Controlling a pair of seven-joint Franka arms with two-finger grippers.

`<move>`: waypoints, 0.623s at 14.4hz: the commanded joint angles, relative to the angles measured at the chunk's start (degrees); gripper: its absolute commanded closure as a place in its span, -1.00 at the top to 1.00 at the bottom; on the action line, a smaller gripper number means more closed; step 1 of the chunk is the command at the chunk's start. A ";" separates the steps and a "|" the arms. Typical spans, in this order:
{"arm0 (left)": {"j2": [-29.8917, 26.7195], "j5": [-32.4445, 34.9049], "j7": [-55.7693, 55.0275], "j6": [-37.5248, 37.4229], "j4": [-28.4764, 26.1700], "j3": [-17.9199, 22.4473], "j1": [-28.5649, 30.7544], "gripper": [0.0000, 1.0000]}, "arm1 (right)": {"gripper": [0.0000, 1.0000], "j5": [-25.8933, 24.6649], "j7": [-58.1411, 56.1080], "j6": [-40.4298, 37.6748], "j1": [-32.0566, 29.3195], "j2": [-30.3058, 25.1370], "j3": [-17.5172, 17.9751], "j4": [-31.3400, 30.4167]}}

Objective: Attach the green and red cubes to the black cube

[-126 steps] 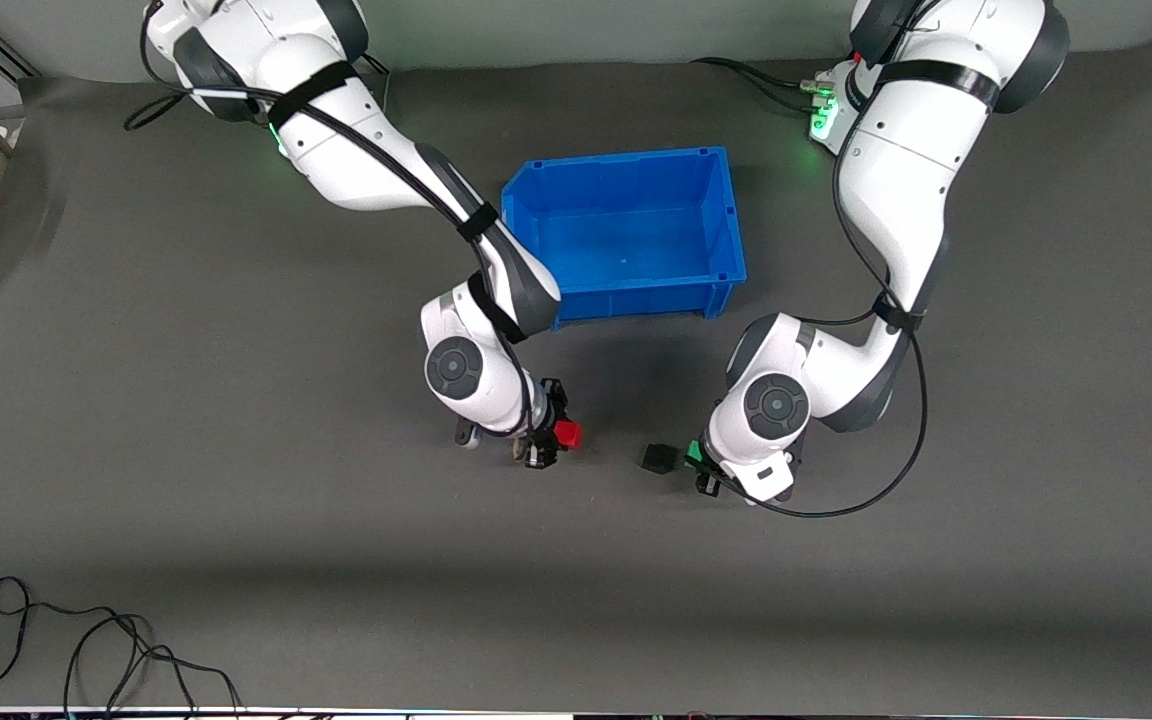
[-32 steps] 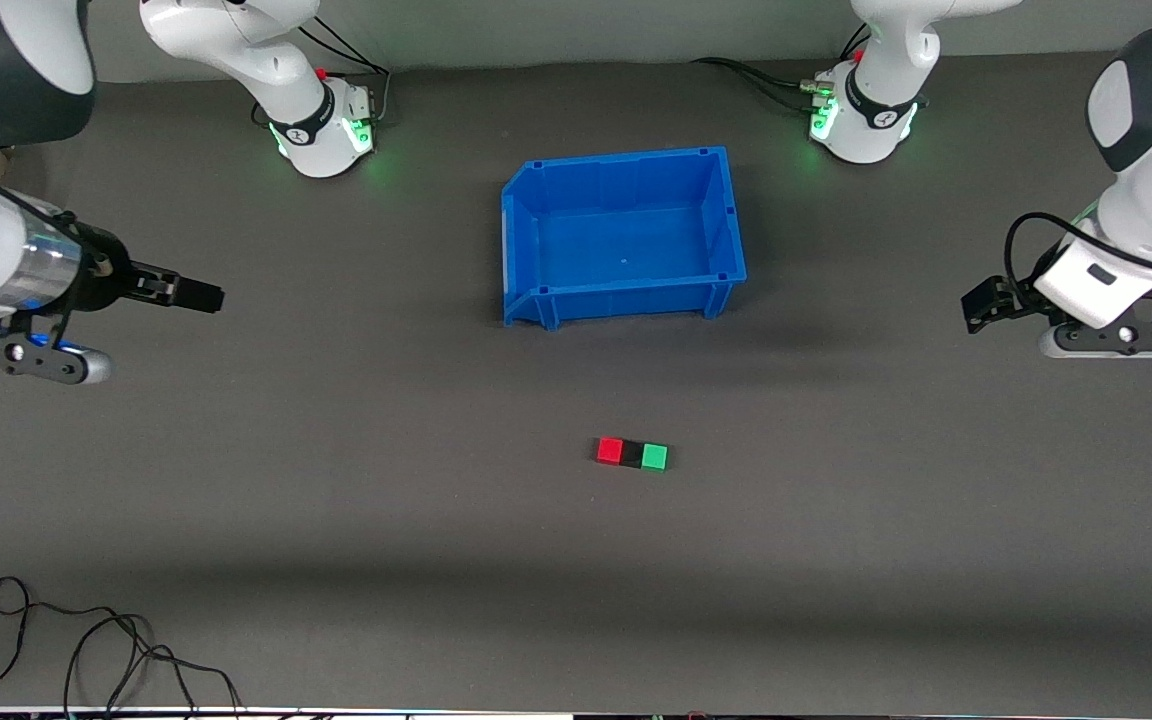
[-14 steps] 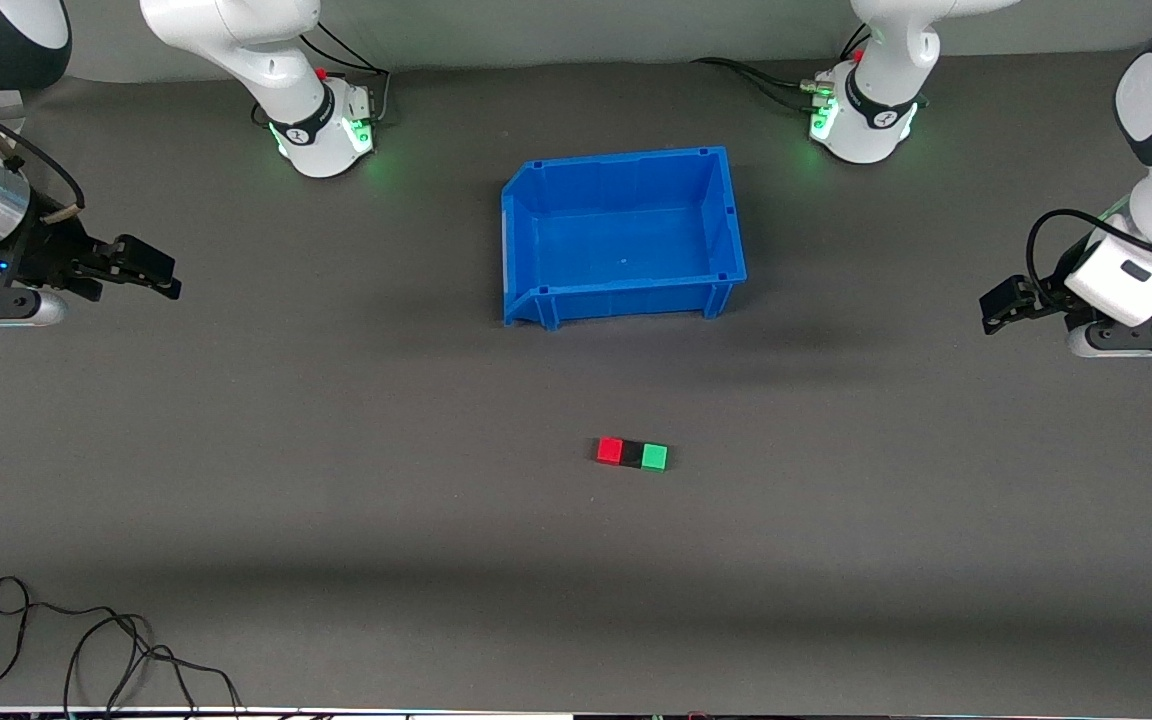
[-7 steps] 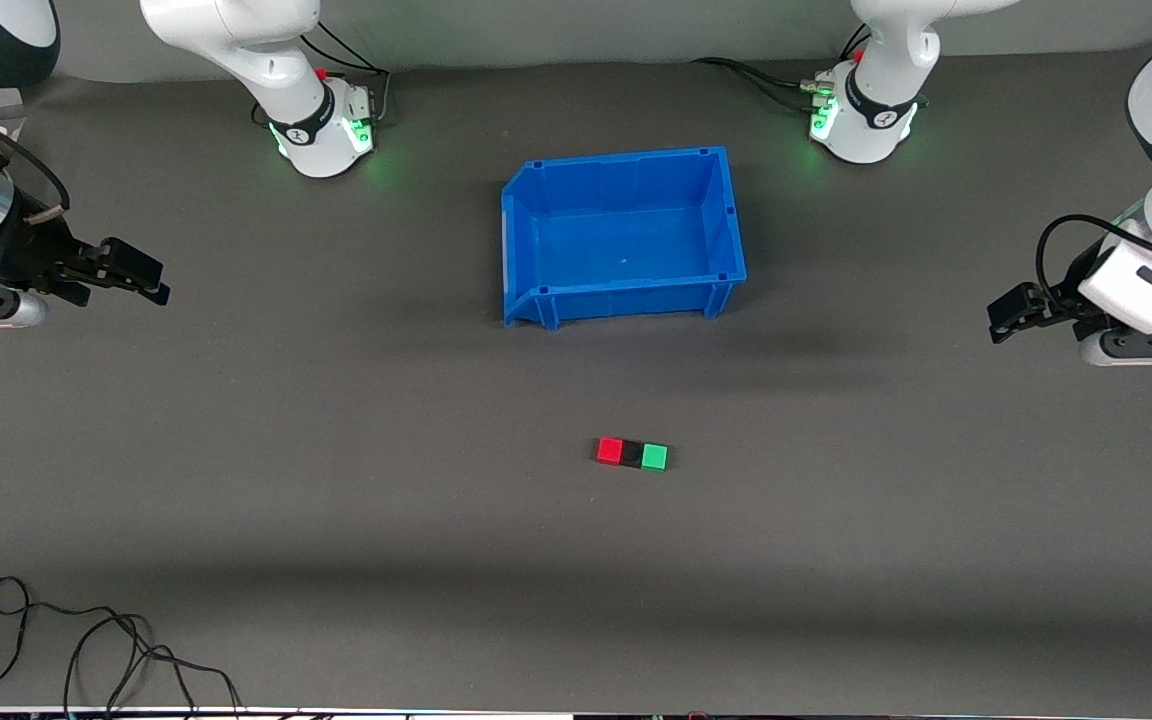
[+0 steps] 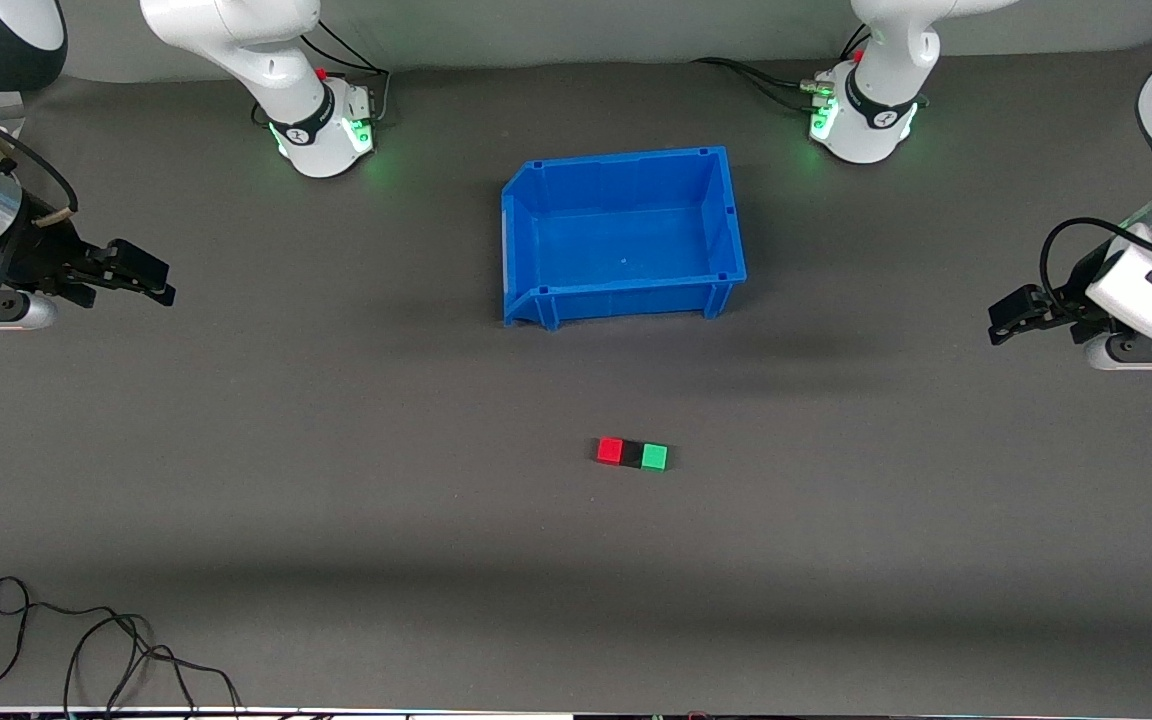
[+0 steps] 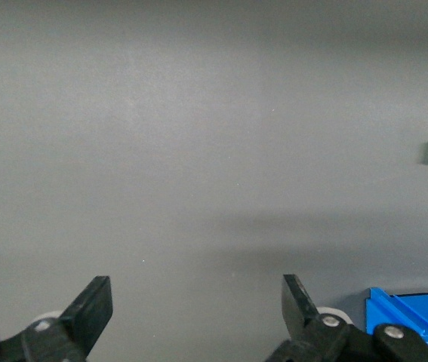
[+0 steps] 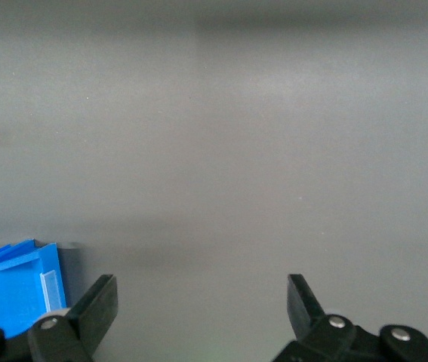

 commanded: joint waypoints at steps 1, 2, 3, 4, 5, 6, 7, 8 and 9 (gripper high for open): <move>0.22 -0.15 0.84 -3.19 1.47 -0.30 0.19 1.00 | 0.99 -0.79 -1.20 -0.11 -0.20 0.27 0.39 0.62; 0.13 -0.06 0.83 -4.16 1.55 -0.39 0.10 1.00 | 0.99 -0.79 -1.20 -0.11 -0.29 0.27 0.39 0.62; 0.04 -0.06 0.66 -4.34 1.64 -0.48 0.10 1.00 | 0.99 -0.79 -1.20 -0.11 -0.29 0.27 0.39 0.62; 0.04 -0.06 0.66 -4.34 1.64 -0.48 0.10 1.00 | 0.99 -0.79 -1.20 -0.11 -0.29 0.36 0.39 0.62; 0.04 -0.06 0.66 -4.26 1.64 -0.48 0.10 1.00 | 0.99 -0.70 -1.20 -0.11 -0.29 0.36 0.39 0.62; 0.04 -0.06 0.66 -4.26 1.64 -0.48 0.10 1.00 | 0.99 -0.70 -1.20 -0.11 -0.29 0.36 0.39 0.71; 0.04 -0.06 0.66 -4.26 1.64 -0.48 0.10 1.00 | 0.99 -0.70 -1.20 -0.11 -0.29 0.36 0.39 0.62; 0.04 -0.06 0.66 -4.26 1.64 -0.48 0.10 1.00 | 0.99 -0.70 -1.20 -0.11 -0.29 0.27 0.39 0.62; 0.04 -0.06 0.66 -4.17 1.64 -0.48 0.10 1.00 | 0.99 -0.70 -1.20 -0.11 -0.29 0.36 0.39 0.62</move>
